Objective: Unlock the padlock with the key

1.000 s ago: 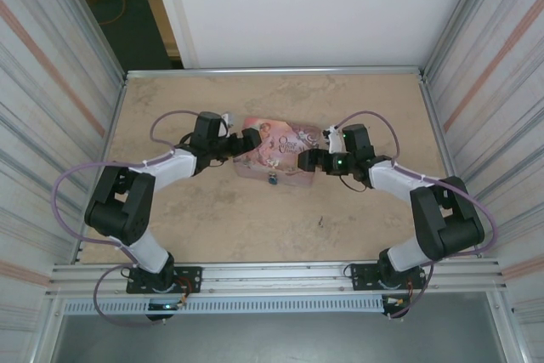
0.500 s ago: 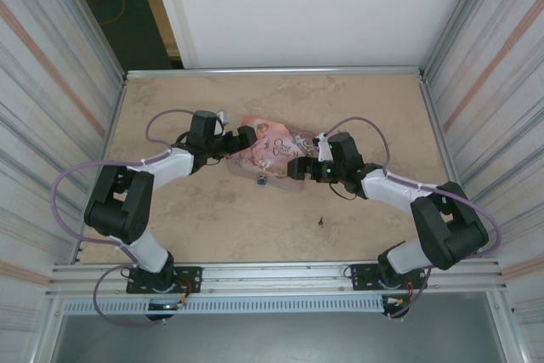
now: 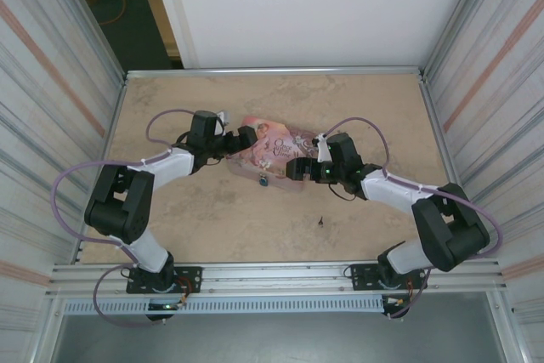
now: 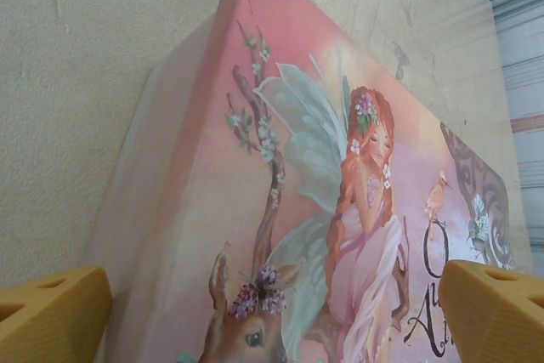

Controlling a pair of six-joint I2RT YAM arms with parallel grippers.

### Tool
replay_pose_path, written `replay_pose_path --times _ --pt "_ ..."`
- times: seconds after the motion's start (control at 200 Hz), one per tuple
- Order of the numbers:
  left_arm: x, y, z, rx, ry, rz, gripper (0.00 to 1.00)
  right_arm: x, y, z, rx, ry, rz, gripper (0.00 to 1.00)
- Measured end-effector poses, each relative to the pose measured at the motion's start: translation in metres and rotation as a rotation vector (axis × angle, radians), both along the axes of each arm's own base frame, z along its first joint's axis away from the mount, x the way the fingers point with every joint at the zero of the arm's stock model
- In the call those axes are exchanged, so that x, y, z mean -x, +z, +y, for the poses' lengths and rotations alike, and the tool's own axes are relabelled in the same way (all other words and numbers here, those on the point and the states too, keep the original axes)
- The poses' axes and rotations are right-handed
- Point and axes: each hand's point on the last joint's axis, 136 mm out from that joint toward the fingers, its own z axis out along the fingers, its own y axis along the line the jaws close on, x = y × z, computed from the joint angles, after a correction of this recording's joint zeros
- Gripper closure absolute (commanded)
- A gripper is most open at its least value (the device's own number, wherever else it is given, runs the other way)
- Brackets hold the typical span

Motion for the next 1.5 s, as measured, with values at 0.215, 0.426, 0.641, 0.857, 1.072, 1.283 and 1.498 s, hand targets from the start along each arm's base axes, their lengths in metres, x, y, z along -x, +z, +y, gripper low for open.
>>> replay_pose_path --times 0.215,0.426,0.641,0.857,1.072,1.283,1.498 --pt "0.008 0.002 -0.002 0.001 -0.035 0.024 0.01 0.004 0.001 -0.009 0.055 -0.011 0.007 0.01" --pt "0.014 0.03 0.013 0.007 -0.025 -0.01 0.01 0.007 0.014 -0.029 0.093 -0.056 -0.01 0.01" --pt "0.033 0.076 0.027 0.004 -0.023 -0.114 0.01 0.02 0.024 -0.05 0.144 -0.097 -0.004 0.01" --pt "0.074 0.078 0.042 -0.004 -0.017 -0.128 0.01 0.042 0.028 -0.069 0.2 -0.122 0.032 0.01" --pt "0.113 0.071 0.054 0.006 0.01 -0.133 0.01 0.066 0.023 -0.082 0.257 -0.122 0.09 0.05" --pt "0.147 0.049 0.047 0.024 0.0 -0.086 0.01 0.087 0.013 -0.081 0.301 -0.092 0.15 0.11" --pt "0.172 0.021 0.036 0.017 -0.018 -0.014 0.01 0.11 -0.004 -0.08 0.359 -0.052 0.205 0.14"
